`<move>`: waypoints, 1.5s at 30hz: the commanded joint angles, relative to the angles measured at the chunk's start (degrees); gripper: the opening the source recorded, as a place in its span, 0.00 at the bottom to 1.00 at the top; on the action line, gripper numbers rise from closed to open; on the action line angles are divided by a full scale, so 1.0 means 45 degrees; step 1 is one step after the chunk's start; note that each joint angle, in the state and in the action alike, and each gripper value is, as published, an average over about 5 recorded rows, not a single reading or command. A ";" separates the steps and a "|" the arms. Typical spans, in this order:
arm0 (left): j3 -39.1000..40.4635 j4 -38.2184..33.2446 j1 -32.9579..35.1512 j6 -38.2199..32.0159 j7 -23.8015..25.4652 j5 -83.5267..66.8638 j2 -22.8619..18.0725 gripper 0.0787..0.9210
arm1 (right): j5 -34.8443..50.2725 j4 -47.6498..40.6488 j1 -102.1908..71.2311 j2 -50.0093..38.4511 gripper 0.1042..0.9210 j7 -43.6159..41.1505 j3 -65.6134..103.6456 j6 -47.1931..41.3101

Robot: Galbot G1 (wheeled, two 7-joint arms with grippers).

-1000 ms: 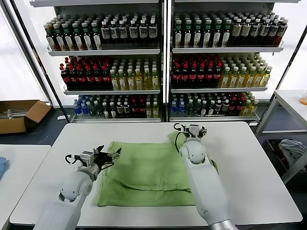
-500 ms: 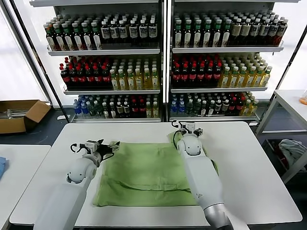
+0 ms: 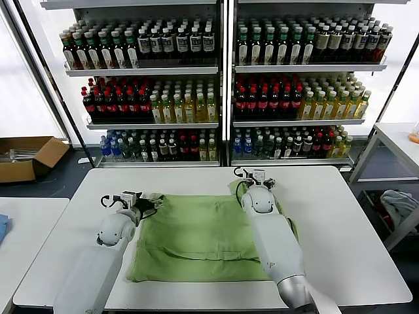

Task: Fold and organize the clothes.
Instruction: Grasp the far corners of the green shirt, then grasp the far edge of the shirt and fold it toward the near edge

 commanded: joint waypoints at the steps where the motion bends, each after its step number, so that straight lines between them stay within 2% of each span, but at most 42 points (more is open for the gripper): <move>1: 0.0097 0.0037 0.0058 0.0067 0.0051 0.0154 -0.0037 0.87 | 0.0067 -0.0205 -0.0025 0.0024 0.88 -0.0016 -0.0006 -0.0051; 4: 0.0156 -0.0099 0.0196 0.0088 0.0111 0.0228 -0.0002 0.80 | 0.0270 -0.0021 -0.0257 -0.0013 0.86 0.0053 0.0034 -0.0124; 8: 0.0216 -0.0195 0.0268 0.0107 0.0159 0.0277 0.0063 0.65 | 0.0418 0.0251 -0.0663 -0.0071 0.75 0.0070 0.0087 -0.0186; 21: 0.0312 -0.0436 0.0354 0.0056 0.0234 0.0286 0.0017 0.21 | 0.0525 0.0847 -0.1611 -0.0021 0.28 -0.0033 0.0185 -0.0204; 27: 0.0265 -0.0393 0.0374 -0.0923 0.0307 0.0244 -0.0038 0.03 | 0.0574 0.1321 -0.1883 -0.0106 0.08 -0.0112 0.0205 -0.0055; 31: 0.0216 -0.0667 0.0398 -0.1416 0.0309 0.0211 -0.0028 0.01 | 0.0615 0.2209 -0.2022 -0.0227 0.01 -0.0227 0.0165 0.0116; 38: 0.0012 -0.1394 0.0608 -0.2013 0.0273 0.0245 0.0101 0.01 | 0.0594 0.4185 -0.2248 -0.0534 0.01 -0.0398 -0.0022 0.0547; 45: -0.0140 -0.2190 0.1240 -0.1875 0.0345 0.0347 0.0251 0.01 | 0.0586 0.5993 -0.2803 -0.0826 0.01 -0.0297 -0.0294 0.0467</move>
